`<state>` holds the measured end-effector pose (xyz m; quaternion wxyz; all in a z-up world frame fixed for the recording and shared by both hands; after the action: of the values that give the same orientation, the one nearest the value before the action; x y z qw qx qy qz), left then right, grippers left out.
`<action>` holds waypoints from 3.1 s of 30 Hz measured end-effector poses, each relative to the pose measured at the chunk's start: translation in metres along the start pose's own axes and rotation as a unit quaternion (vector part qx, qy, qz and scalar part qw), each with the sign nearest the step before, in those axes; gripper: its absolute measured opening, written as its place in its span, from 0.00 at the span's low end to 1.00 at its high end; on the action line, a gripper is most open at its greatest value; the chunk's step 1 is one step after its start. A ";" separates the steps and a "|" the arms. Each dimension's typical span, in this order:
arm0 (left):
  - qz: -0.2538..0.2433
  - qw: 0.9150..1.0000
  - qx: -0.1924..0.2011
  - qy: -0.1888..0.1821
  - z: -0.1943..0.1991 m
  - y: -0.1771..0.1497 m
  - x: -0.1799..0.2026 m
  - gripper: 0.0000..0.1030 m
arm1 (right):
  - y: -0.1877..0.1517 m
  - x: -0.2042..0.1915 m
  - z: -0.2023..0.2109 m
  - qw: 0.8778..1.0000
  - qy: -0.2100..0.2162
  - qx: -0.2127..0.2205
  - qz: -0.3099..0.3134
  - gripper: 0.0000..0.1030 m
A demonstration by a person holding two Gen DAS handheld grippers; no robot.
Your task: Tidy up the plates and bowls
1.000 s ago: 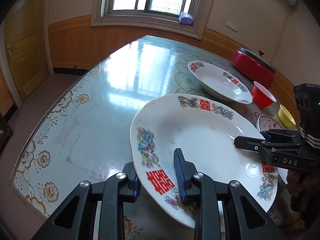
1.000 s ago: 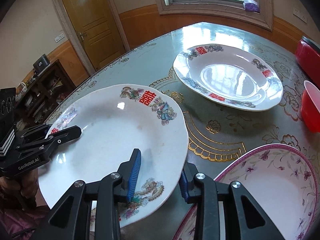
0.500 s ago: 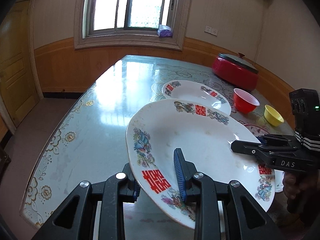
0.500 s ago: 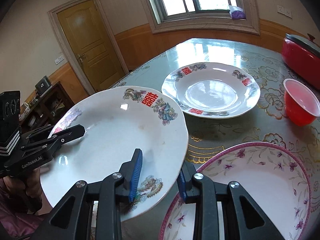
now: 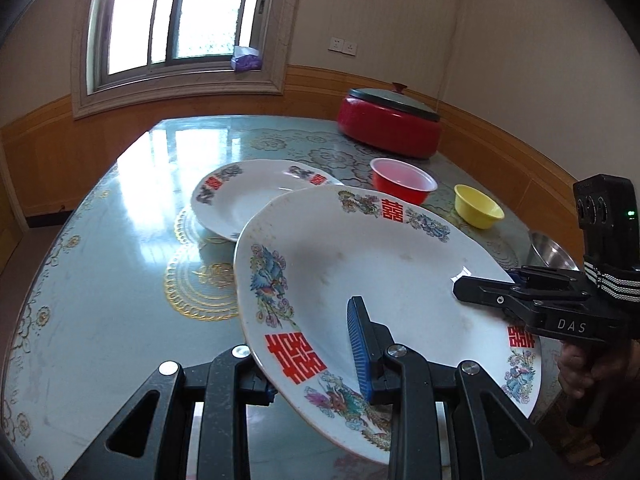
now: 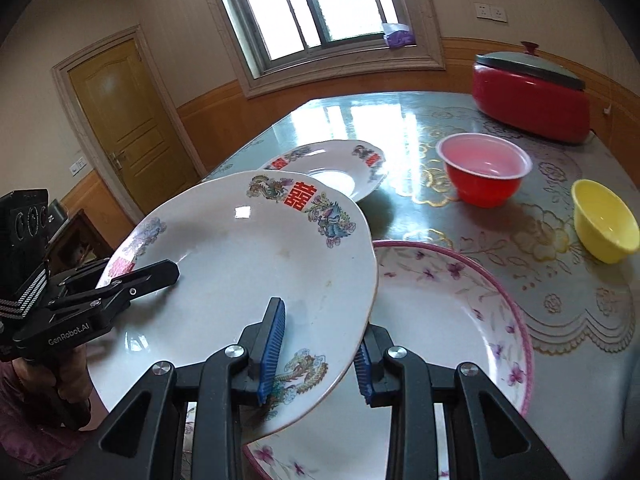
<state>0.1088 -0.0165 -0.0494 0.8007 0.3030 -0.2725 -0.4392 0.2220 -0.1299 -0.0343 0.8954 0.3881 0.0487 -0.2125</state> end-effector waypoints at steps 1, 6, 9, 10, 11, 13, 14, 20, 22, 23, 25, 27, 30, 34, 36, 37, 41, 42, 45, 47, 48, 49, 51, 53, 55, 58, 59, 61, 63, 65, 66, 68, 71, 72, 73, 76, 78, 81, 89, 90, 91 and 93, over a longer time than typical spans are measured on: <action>-0.003 1.000 -0.005 -0.009 -0.006 0.000 0.008 0.29 | -0.004 0.007 0.005 1.000 -0.008 0.000 -0.008 0.30; -0.017 0.998 -0.028 -0.045 -0.031 -0.002 0.043 0.29 | -0.023 0.045 0.023 0.998 -0.038 -0.008 -0.039 0.30; -0.022 0.998 -0.039 -0.054 -0.044 -0.004 0.056 0.29 | -0.031 0.060 0.027 0.997 -0.054 -0.011 -0.049 0.30; -0.022 0.997 -0.042 -0.056 -0.046 -0.005 0.059 0.29 | -0.033 0.063 0.028 0.997 -0.057 -0.013 -0.052 0.30; -0.022 0.997 -0.045 -0.057 -0.049 -0.006 0.061 0.29 | -0.033 0.066 0.027 0.997 -0.058 -0.015 -0.054 0.30; -0.021 0.997 -0.051 -0.058 -0.055 -0.007 0.062 0.29 | -0.035 0.069 0.025 0.996 -0.062 -0.019 -0.054 0.30; -0.020 0.997 -0.053 -0.059 -0.056 -0.008 0.062 0.29 | -0.035 0.070 0.024 0.996 -0.063 -0.019 -0.054 0.30; -0.017 0.996 -0.064 -0.053 -0.062 -0.012 0.063 0.29 | -0.038 0.074 0.021 0.996 -0.067 -0.025 -0.053 0.30; -0.014 0.996 -0.069 -0.051 -0.064 -0.012 0.063 0.29 | -0.037 0.076 0.018 0.996 -0.073 -0.028 -0.049 0.31; -0.012 0.996 -0.072 -0.050 -0.066 -0.013 0.063 0.29 | -0.037 0.077 0.016 0.996 -0.074 -0.030 -0.048 0.31; -0.011 0.996 -0.077 -0.046 -0.068 -0.014 0.062 0.29 | -0.038 0.078 0.014 0.995 -0.078 -0.034 -0.047 0.31; -0.008 0.996 -0.082 -0.044 -0.069 -0.015 0.061 0.30 | -0.038 0.079 0.014 0.995 -0.082 -0.034 -0.046 0.31; -0.006 0.996 -0.085 -0.040 -0.070 -0.015 0.058 0.30 | -0.037 0.079 0.013 0.995 -0.088 -0.034 -0.041 0.31; -0.007 0.995 -0.088 -0.035 -0.069 -0.015 0.058 0.30 | -0.035 0.078 0.011 0.994 -0.102 -0.038 -0.030 0.32; -0.008 0.995 -0.090 -0.035 -0.068 -0.016 0.058 0.30 | -0.035 0.077 0.010 0.993 -0.108 -0.038 -0.025 0.33; -0.008 0.995 -0.090 -0.035 -0.068 -0.016 0.058 0.30 | -0.035 0.077 0.010 0.993 -0.109 -0.037 -0.023 0.33; -0.012 0.995 -0.093 -0.030 -0.067 -0.016 0.059 0.30 | -0.035 0.075 0.008 0.991 -0.126 -0.035 -0.014 0.35; -0.012 0.995 -0.094 -0.029 -0.066 -0.016 0.059 0.30 | -0.034 0.075 0.008 0.991 -0.131 -0.035 -0.012 0.35; -0.015 0.995 -0.098 -0.024 -0.064 -0.016 0.059 0.30 | -0.034 0.075 0.007 0.990 -0.138 -0.033 -0.015 0.36; -0.016 0.995 -0.100 -0.021 -0.063 -0.016 0.060 0.30 | -0.035 0.075 0.007 0.989 -0.144 -0.030 -0.013 0.36; -0.016 0.995 -0.101 -0.020 -0.063 -0.016 0.060 0.30 | -0.035 0.074 0.007 0.989 -0.147 -0.030 -0.013 0.36; -0.017 0.994 -0.103 -0.018 -0.062 -0.016 0.060 0.30 | -0.035 0.074 0.007 0.988 -0.152 -0.029 -0.010 0.36; -0.019 0.994 -0.106 -0.018 -0.060 -0.018 0.060 0.30 | -0.035 0.071 0.006 0.985 -0.169 -0.029 0.008 0.36; -0.024 0.994 -0.107 -0.016 -0.059 -0.020 0.062 0.30 | -0.035 0.069 0.006 0.983 -0.180 -0.028 0.022 0.36; -0.026 0.994 -0.107 -0.015 -0.059 -0.020 0.062 0.31 | -0.034 0.071 0.006 0.983 -0.179 -0.024 0.021 0.36; -0.029 0.994 -0.109 -0.009 -0.057 -0.021 0.063 0.31 | -0.035 0.070 0.006 0.983 -0.179 -0.023 0.023 0.36; -0.029 0.994 -0.110 -0.009 -0.057 -0.021 0.064 0.31 | -0.035 0.070 0.007 0.983 -0.179 -0.023 0.024 0.36; -0.027 0.993 -0.113 -0.011 -0.057 -0.021 0.064 0.31 | -0.034 0.071 0.007 0.983 -0.179 -0.024 0.025 0.36; -0.024 0.993 -0.113 -0.013 -0.056 -0.021 0.065 0.31 | -0.034 0.070 0.007 0.983 -0.180 -0.024 0.027 0.36; -0.020 0.993 -0.113 -0.011 -0.054 -0.021 0.064 0.32 | -0.034 0.070 0.007 0.983 -0.179 -0.023 0.028 0.36; -0.019 0.993 -0.113 -0.011 -0.053 -0.021 0.064 0.33 | -0.034 0.070 0.006 0.983 -0.180 -0.024 0.029 0.36; -0.014 0.993 -0.117 -0.008 -0.051 -0.020 0.063 0.34 | -0.033 0.070 0.006 0.981 -0.189 -0.026 0.031 0.34; -0.014 0.993 -0.120 0.005 -0.048 -0.019 0.062 0.46 | -0.033 0.069 0.007 0.980 -0.195 -0.027 0.040 0.34; -0.012 0.992 -0.123 0.018 -0.048 -0.021 0.059 0.51 | -0.033 0.069 0.008 0.980 -0.193 -0.025 0.041 0.34; -0.006 0.991 -0.128 0.024 -0.050 -0.024 0.055 0.51 | -0.032 0.069 0.010 0.980 -0.194 -0.022 0.042 0.34; 0.005 0.992 -0.129 0.016 -0.049 -0.029 0.052 0.50 | -0.033 0.068 0.009 0.978 -0.201 -0.024 0.054 0.34; 0.000 0.992 -0.124 0.017 -0.049 -0.030 0.056 0.50 | -0.033 0.068 0.008 0.978 -0.201 -0.025 0.056 0.35; -0.017 0.992 -0.112 0.048 -0.049 -0.030 0.060 0.44 | -0.032 0.069 0.010 0.977 -0.207 -0.023 0.055 0.34; -0.017 0.991 -0.093 0.096 -0.051 -0.029 0.055 0.33 | -0.030 0.084 0.033 0.980 -0.199 -0.006 0.022 0.36; -0.015 0.991 -0.092 0.097 -0.052 -0.029 0.054 0.33 | -0.031 0.086 0.034 0.980 -0.198 -0.009 0.019 0.36; -0.012 0.991 -0.091 0.097 -0.053 -0.028 0.054 0.33 | -0.032 0.087 0.035 0.981 -0.193 -0.009 0.016 0.36; -0.007 0.991 -0.090 0.100 -0.056 -0.027 0.054 0.33 | -0.034 0.086 0.034 0.983 -0.182 -0.014 0.013 0.36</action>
<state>0.1584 -0.0613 -0.0968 0.8446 0.2740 -0.1485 -0.4353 0.2834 -0.2043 -0.0550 0.8973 0.3312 -0.1168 -0.2675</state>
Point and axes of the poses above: each gripper's, at about its wrist camera, not at the fingertips, and z roughly against the way its jaws point, x to its right, y to its top, the point moved 7 cm from there along -z, roughly the way its jaws point, and after that the axes turned 2 degrees about -x, right-handed, at the moved point
